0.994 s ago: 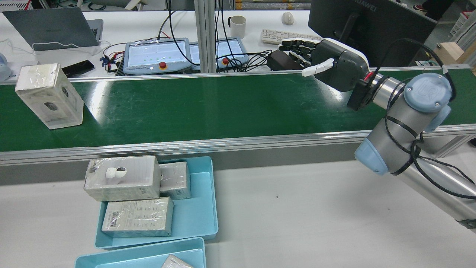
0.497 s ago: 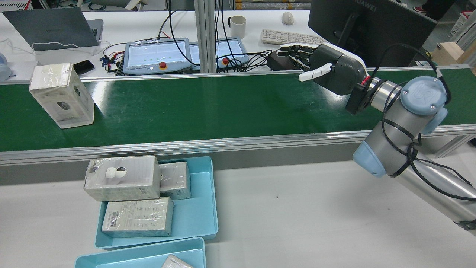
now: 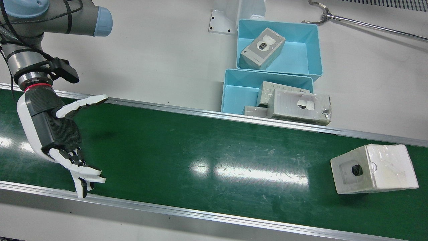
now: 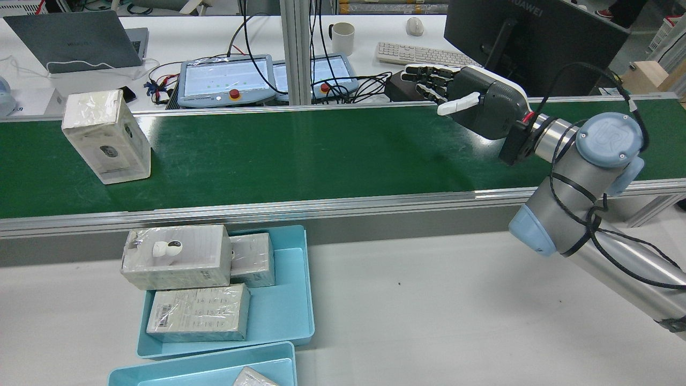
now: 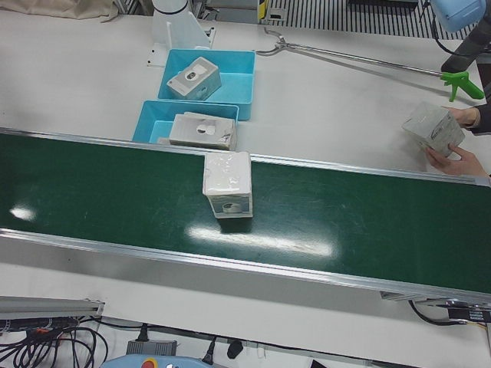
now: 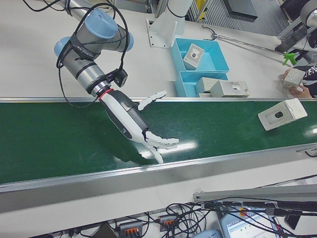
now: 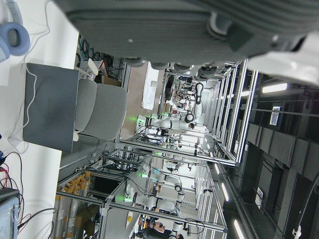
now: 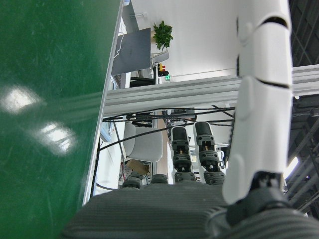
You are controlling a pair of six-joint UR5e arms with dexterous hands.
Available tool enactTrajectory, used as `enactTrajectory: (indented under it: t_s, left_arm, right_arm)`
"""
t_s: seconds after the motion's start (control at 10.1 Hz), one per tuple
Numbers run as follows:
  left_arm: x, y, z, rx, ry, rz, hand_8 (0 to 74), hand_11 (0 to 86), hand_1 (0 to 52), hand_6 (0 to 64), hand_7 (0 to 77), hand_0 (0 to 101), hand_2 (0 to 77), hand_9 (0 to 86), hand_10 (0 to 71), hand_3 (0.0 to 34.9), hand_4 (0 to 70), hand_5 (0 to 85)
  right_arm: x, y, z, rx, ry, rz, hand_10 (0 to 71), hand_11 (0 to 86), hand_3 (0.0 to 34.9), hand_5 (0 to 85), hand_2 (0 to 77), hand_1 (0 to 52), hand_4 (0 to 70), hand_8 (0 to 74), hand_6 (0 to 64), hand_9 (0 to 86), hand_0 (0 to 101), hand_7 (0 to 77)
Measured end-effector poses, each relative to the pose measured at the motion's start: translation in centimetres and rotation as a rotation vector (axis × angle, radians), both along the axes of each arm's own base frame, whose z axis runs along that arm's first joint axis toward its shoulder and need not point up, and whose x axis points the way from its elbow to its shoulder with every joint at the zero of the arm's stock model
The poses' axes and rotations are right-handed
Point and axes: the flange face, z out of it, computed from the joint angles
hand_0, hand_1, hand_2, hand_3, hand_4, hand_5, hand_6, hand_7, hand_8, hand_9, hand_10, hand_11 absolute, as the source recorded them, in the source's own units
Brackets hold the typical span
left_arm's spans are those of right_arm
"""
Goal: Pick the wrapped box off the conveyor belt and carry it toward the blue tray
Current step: 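Lower the open right hand toward the belt surface, fingers facing the box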
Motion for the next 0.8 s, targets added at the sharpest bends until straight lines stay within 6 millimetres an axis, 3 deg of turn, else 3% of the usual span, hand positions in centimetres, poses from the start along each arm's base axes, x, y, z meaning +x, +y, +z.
enactTrajectory:
  t_s: [0.2,0.6,0.8]
  left_arm:
    - [0.00,0.00,0.00,0.000,0.000,0.000,0.5,0.0,0.0,0.0,0.5,0,1.1,0.5,0.5,0.0,0.0,0.5]
    - [0.00,0.00,0.00,0.000,0.000,0.000,0.5,0.0,0.0,0.0,0.5,0,1.1,0.5,0.5,0.0,0.0,1.1]
    - [0.00,0.00,0.00,0.000,0.000,0.000,0.5,0.5,0.0,0.0,0.5,0,1.1,0.0,0.5,0.0,0.0,1.1]
  right_arm:
    - [0.16,0.23,0.07,-0.001,-0.004,-0.002,1.1,2.7,1.5,15.8,7.6,10.4,20.2,0.0,5.5,2.2,47,16.4]
    - [0.22,0.45,0.55,-0.001,-0.010,-0.005,1.1,2.2,1.5,15.8,8.2,13.1,20.2,0.0,5.5,1.6,48,15.8]
    - [0.23,0.44,0.67,-0.004,-0.011,-0.006,1.1,2.2,1.6,15.8,9.3,11.5,19.1,0.0,5.5,1.6,47,15.8]
